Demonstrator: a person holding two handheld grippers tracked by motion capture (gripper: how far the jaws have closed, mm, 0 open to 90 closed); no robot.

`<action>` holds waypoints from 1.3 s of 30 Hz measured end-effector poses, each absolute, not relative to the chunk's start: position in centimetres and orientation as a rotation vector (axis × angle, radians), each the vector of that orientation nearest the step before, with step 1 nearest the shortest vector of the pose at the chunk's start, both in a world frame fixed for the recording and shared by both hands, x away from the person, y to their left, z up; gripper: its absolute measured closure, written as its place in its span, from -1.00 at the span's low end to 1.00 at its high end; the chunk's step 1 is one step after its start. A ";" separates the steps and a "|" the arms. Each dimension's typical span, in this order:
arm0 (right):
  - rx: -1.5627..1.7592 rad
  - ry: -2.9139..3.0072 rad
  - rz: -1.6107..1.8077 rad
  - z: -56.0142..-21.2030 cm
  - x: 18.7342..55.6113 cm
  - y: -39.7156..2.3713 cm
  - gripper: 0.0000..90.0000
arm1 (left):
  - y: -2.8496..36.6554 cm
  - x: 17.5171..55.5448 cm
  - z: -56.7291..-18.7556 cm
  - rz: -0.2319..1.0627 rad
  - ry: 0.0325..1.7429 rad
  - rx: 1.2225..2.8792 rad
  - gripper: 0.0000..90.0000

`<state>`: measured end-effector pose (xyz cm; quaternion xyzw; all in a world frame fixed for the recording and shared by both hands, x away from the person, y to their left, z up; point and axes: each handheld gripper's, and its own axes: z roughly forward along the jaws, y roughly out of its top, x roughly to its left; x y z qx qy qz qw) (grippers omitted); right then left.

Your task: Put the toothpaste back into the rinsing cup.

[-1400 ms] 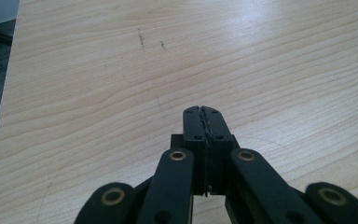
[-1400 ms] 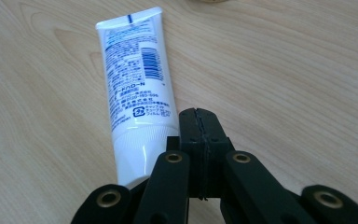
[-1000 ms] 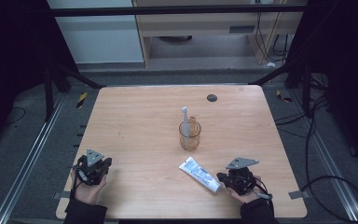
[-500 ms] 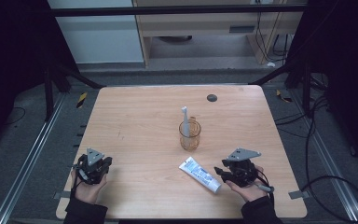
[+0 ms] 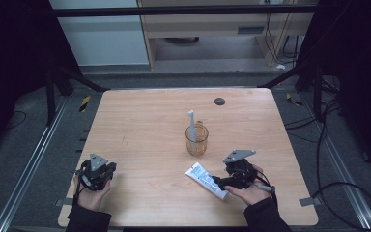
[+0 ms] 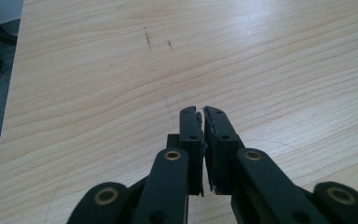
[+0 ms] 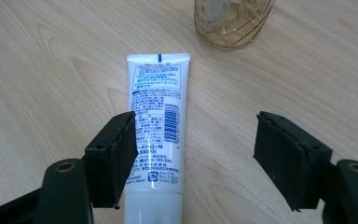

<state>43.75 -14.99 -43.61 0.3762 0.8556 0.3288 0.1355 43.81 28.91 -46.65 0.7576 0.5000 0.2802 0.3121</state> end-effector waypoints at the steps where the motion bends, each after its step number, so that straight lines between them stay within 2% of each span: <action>1: 1.087 2.488 0.942 -43.7 43.8 -14.8 -0.36 | 28.9 43.8 -46.7 0.739 1.319 2.002 0.88; 10: 1.080 2.542 0.880 -44.1 44.4 -13.4 -0.37 | 29.0 44.1 -46.9 0.745 1.324 2.011 0.80; 39: 1.060 2.736 0.683 -46.8 45.4 -10.4 -0.11 | 28.8 44.3 -47.2 0.735 1.318 2.044 0.77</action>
